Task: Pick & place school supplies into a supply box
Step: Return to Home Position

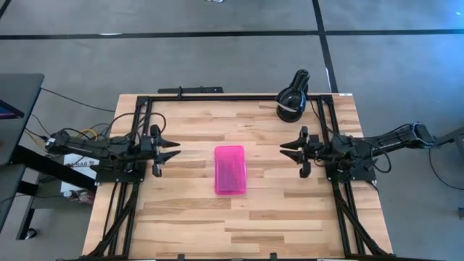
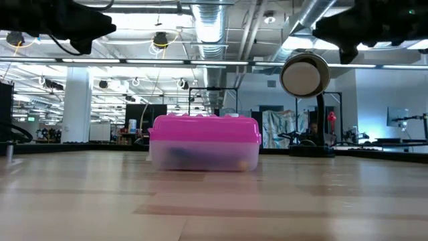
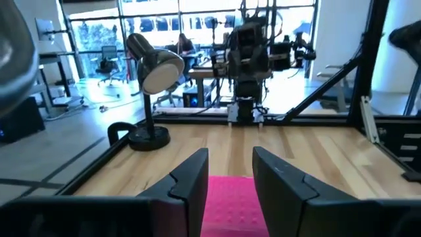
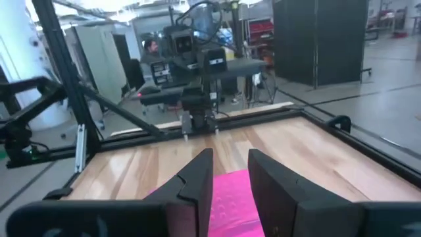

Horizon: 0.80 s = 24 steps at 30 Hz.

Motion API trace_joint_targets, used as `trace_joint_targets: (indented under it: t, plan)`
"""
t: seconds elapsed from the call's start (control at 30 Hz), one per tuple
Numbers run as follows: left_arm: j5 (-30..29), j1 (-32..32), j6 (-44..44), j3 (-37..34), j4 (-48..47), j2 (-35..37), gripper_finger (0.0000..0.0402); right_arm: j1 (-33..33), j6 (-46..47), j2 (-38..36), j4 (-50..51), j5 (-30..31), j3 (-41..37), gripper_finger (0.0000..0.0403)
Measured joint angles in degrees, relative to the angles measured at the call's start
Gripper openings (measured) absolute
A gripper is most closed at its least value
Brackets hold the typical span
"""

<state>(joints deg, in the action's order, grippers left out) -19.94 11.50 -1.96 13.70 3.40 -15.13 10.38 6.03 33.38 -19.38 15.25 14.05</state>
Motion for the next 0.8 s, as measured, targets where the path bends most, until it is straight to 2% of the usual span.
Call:
trace_joint_targets:
  t: [0.23,0.47,0.63,0.8]
  plan:
    - [1.14,0.4,-1.23,-3.27,-0.19,8.18,0.0114,-3.05,1.64,-5.12,-0.36,-2.05,-4.34,0.0092]
    - [2.85,0.4,-2.03,-4.18,-3.36,15.15,0.0114,-11.15,3.51,-9.59,2.53,-14.09,-5.09,0.0092]
    - [4.02,0.38,-0.64,-4.2,-6.65,14.96,0.0114,-13.38,3.66,-12.01,6.46,-13.93,-5.09,0.0092]
    - [8.44,0.4,0.09,-4.68,-7.75,15.06,0.0114,-12.38,5.95,-15.07,13.22,-13.65,-5.09,0.0092]
